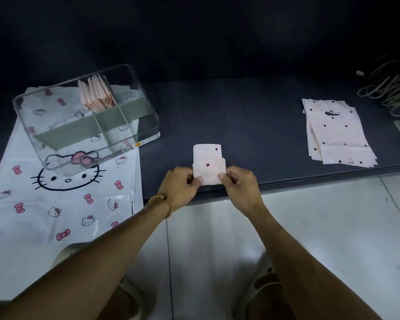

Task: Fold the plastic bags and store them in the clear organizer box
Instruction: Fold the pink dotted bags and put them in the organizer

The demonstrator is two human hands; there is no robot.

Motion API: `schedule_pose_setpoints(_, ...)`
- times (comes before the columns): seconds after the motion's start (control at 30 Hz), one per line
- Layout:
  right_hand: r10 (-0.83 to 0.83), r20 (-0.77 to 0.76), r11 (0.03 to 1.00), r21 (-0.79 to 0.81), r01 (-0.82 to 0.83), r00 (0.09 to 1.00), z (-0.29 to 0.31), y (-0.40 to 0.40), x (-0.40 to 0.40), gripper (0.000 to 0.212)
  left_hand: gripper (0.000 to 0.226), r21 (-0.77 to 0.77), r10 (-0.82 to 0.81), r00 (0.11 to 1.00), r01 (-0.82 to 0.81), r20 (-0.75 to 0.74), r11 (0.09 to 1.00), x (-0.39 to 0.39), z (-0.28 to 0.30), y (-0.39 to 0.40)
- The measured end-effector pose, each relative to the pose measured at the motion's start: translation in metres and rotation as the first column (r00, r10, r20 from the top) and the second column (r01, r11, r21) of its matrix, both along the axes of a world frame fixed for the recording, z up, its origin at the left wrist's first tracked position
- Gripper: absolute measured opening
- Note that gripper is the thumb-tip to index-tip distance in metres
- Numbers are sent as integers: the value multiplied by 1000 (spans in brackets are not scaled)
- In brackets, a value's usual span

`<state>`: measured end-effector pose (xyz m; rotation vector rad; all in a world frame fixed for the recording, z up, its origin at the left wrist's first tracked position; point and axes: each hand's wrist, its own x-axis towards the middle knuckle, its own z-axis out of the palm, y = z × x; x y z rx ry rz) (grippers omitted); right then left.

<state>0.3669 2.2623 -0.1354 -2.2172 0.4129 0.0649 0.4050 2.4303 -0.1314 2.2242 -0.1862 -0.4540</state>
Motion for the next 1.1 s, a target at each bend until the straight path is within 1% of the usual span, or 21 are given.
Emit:
schedule_pose_setpoints(0.03,-14,-25,999,-30,13,1000,0,0,7,19,17,34,32,999,-32,7,999,3,-2,-3)
schedule_pose_setpoints(0.07,-34,-45,995,-92,30,998,-1,2,13,18,22,63,63,998,-64,13,996,7,-5,-6)
schedule_pose_setpoints(0.13,-83,-81,975,-211,65,993,-4,6,25,17,37,126,119,993,-120,14,985,14,-9,-12)
schedule_pose_setpoints(0.17,-108,-98,966,-245,81,989,-5,9,30,17,37,167,144,990,-143,4,976,17,-10,-16)
schedule_pose_setpoints(0.27,-155,-139,950,-291,109,978,-7,12,41,21,29,287,187,982,-179,-1,941,26,-11,-23)
schedule_pose_setpoints(0.37,-125,-177,944,-324,62,976,-7,12,49,22,30,353,165,986,-167,35,921,30,-12,-25)
schedule_pose_setpoints(0.5,-94,-213,937,-350,14,972,-10,9,59,18,34,516,75,984,-149,162,843,34,-12,-23)
schedule_pose_setpoints(0.57,-91,-232,935,-356,2,968,-11,7,63,19,32,493,1,958,-149,286,857,38,-13,-21)
schedule_pose_setpoints(0.6,-91,-238,937,-348,3,967,-11,6,65,20,32,467,-72,938,-101,339,879,41,-15,-19)
schedule_pose_setpoints(0.63,-90,-242,940,-340,3,966,-11,5,66,21,34,464,-180,913,-10,365,886,43,-16,-18)
schedule_pose_setpoints(0.67,-90,-237,941,-338,5,967,-10,4,67,22,37,481,-297,884,96,361,871,46,-16,-17)
schedule_pose_setpoints(0.7,-93,-218,939,-344,13,972,-8,3,67,23,38,509,-393,857,186,335,840,48,-16,-16)
schedule_pose_setpoints(0.73,-102,-174,934,-355,34,979,-6,3,66,23,37,536,-450,836,236,313,811,49,-17,-16)
schedule_pose_setpoints(0.77,-113,-96,928,-366,70,989,-4,3,64,22,36,559,-475,824,246,310,792,48,-17,-15)
schedule_pose_setpoints(0.83,-103,129,904,-402,147,986,-3,3,54,19,33,584,-463,819,202,339,786,41,-19,-14)
schedule_pose_setpoints(0.87,-63,213,883,-444,154,975,-4,4,46,18,33,584,-439,827,174,351,793,35,-19,-14)
schedule_pose_setpoints(0.9,-8,258,857,-496,139,966,-7,5,36,20,33,576,-412,837,148,361,804,30,-20,-15)
schedule_pose_setpoints(0.93,54,262,829,-550,103,963,-12,5,25,23,32,570,-387,847,126,365,812,25,-21,-16)
schedule_pose_setpoints(0.97,112,215,805,-592,38,970,-18,4,15,28,33,573,-368,856,107,362,813,21,-22,-17)
schedule_pose_setpoints(1.03,189,56,778,-618,-115,980,-31,-1,-1,40,36,607,-349,869,73,350,791,16,-22,-19)
schedule_pose_setpoints(1.1,221,-19,768,-613,-186,975,-40,-5,-7,46,36,644,-358,856,39,373,764,15,-20,-19)
